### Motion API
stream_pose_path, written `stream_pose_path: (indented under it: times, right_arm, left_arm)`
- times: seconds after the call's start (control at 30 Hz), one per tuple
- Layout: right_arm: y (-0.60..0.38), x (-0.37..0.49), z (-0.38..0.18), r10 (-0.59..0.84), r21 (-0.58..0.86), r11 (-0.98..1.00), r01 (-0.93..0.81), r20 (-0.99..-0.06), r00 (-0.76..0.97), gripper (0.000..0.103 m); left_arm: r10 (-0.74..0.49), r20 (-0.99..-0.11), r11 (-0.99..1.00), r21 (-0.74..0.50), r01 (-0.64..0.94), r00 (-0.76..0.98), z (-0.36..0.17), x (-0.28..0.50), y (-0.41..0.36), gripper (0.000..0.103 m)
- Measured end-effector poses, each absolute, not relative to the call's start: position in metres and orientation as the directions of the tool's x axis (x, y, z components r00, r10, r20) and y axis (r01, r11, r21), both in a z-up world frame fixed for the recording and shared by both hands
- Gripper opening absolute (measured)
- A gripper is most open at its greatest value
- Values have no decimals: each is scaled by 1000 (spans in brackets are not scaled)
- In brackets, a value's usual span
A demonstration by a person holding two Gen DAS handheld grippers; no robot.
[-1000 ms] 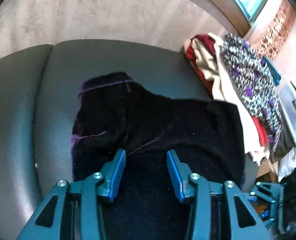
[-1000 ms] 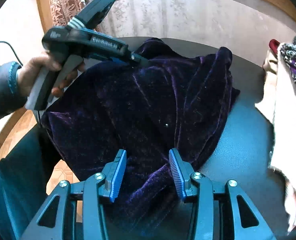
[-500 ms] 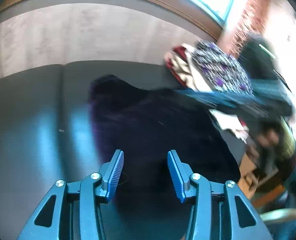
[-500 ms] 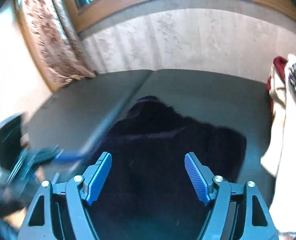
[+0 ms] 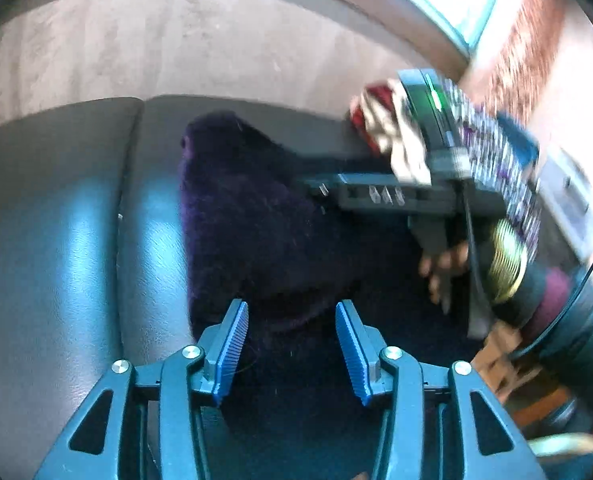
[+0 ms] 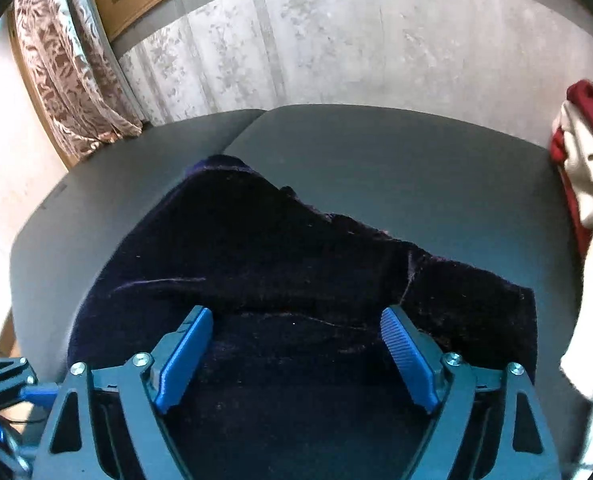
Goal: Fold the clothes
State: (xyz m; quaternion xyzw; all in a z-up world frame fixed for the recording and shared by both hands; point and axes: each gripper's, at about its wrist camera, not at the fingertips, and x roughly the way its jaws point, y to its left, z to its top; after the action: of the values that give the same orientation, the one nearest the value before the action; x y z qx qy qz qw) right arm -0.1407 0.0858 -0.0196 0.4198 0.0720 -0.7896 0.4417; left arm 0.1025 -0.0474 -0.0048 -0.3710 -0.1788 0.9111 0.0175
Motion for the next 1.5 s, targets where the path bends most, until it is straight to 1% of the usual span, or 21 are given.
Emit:
stream_pose_path:
  times: [0.07,0.1,0.13,0.2,0.33,0.37,0.43,0.57,0.67,0.73,0.8,0.87,0.9,0.93,0.97,1.0,1.03,1.13,1.27,1.37,1.5]
  right_arm:
    - [108,-140,-13,-670,322,-597,735,-703,-236,87]
    - [120,-140,-10,-687,354,-594,722,-691,-226,88]
    - [131,-139,-7,-703,386,-590,709,-678,-216,92]
    - [153,-139,-1,-734,448,-580,680,-650,-198,103]
    - [199,-137,11,-791,565,-550,614,-588,-168,103]
    - [213,-138,1,-782,587,-567,578,-603,-155,103]
    - [227,-136,-14,-765,594,-587,551,-629,-138,103]
    - [217,-138,-31,-779,612,-550,568,-621,-86,103]
    - [196,-150,-35,-784,610,-537,583,-615,-79,103]
    - [187,-156,-38,-790,617,-522,589,-610,-62,103]
    - [179,-159,-39,-788,610,-514,603,-614,-50,103]
    - [178,-155,-39,-784,592,-504,629,-619,-46,103]
    - [178,-153,-39,-782,583,-501,640,-622,-45,102]
    - [179,-152,-39,-765,566,-530,632,-640,-69,91]
    - [180,-151,-38,-748,549,-558,622,-657,-91,76]
    - [181,-151,-40,-745,555,-567,609,-661,-92,37]
    - [182,-151,-42,-742,560,-575,597,-664,-93,33]
    - [175,-141,-42,-746,554,-577,600,-657,-110,33]
    - [130,-134,-35,-762,562,-515,648,-646,-46,32]
    - [65,-122,-29,-776,571,-418,707,-629,49,32]
    - [-53,-92,-20,-776,577,-244,779,-598,200,32]
  left_arm:
    - [132,-635,-933,-339,120,-761,8,110,-59,49]
    - [132,-612,-930,-348,116,-780,15,112,-66,52]
    - [149,-595,-923,-371,105,-790,18,112,-73,58]
    - [211,-588,-895,-438,87,-781,20,102,-87,59]
    - [335,-588,-815,-573,87,-736,2,84,-107,59]
    - [357,-585,-798,-596,88,-728,-4,80,-112,60]
    - [382,-578,-778,-623,87,-721,-10,68,-120,60]
    - [425,-580,-748,-657,91,-695,-25,44,-125,61]
    - [457,-568,-729,-680,77,-685,-31,34,-122,64]
    - [464,-562,-728,-683,67,-685,-31,28,-118,71]
    - [473,-558,-721,-690,65,-682,-31,19,-111,75]
    - [471,-575,-734,-676,65,-669,-30,17,-104,75]
    - [470,-584,-740,-669,65,-662,-29,16,-101,69]
    - [476,-597,-748,-661,59,-646,-31,16,-97,48]
    - [482,-608,-755,-653,53,-630,-33,16,-94,39]
    - [498,-603,-744,-666,50,-623,-35,19,-92,36]
    - [491,-602,-745,-664,53,-630,-33,22,-93,32]
    - [447,-594,-758,-648,69,-668,-23,40,-97,29]
    - [352,-587,-773,-621,127,-729,-7,82,-125,29]
    - [227,-592,-776,-589,224,-773,6,128,-168,29]
    - [-18,-594,-741,-532,410,-804,26,210,-243,28]
